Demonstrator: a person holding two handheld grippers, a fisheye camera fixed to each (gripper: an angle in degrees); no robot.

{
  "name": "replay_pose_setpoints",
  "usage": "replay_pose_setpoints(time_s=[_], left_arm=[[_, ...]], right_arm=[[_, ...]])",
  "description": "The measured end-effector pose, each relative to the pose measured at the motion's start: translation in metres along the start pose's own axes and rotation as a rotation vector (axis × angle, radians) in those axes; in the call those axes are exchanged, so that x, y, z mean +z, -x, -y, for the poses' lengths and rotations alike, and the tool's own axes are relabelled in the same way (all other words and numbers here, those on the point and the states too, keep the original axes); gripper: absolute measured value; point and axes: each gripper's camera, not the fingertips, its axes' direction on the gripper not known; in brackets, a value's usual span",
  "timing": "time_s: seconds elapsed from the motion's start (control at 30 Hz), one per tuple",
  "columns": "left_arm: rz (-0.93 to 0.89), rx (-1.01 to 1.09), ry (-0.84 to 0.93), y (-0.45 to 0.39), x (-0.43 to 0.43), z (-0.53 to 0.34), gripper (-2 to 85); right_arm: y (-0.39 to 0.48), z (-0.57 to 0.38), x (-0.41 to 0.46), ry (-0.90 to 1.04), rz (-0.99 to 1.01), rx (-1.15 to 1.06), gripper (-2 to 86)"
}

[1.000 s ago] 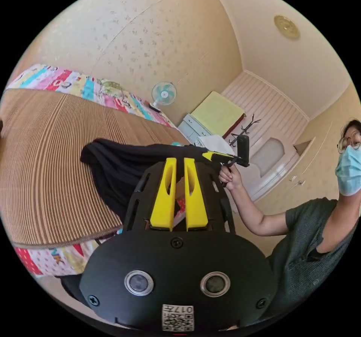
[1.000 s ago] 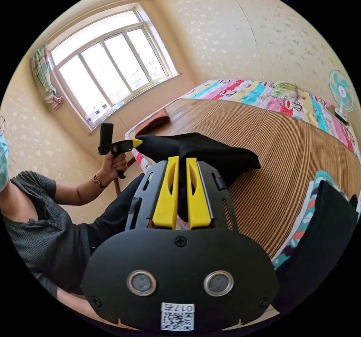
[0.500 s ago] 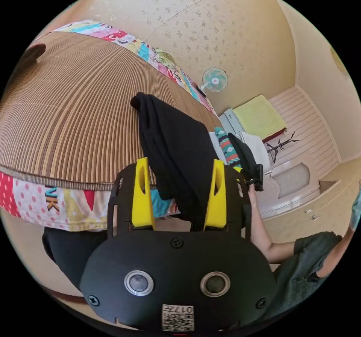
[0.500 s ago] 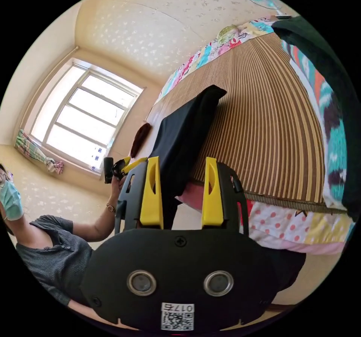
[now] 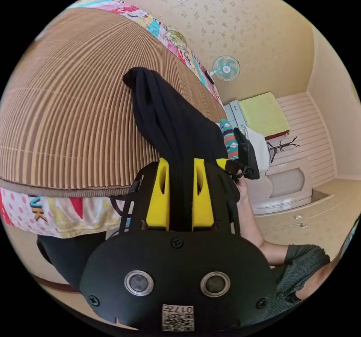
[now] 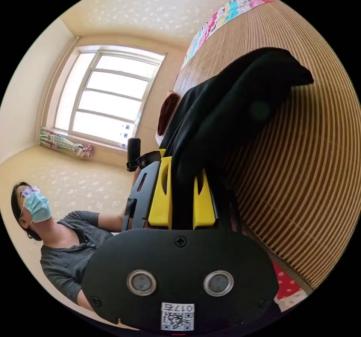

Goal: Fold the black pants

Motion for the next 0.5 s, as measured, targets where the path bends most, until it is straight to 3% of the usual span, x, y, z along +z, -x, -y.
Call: replay_pose_setpoints(time_s=[0.2, 0.43, 0.5], left_arm=[[0.237, 0.122, -0.076, 0.017, -0.183, 0.042, 9.5], [0.547, 0.253, -0.188, 0.051, -0.447, 0.115, 11.3], [0.667, 0.14, -0.251, 0.095, -0.526, 0.139, 13.3]], right_arm=[[0.135, 0.082, 0.115, 0.01, -0.183, -0.276, 6.0], [0.275, 0.196, 0.266, -0.205, -0.118, -0.457, 6.5], [0.276, 0.225, 0.313, -0.242, -0.098, -0.375, 7.4]])
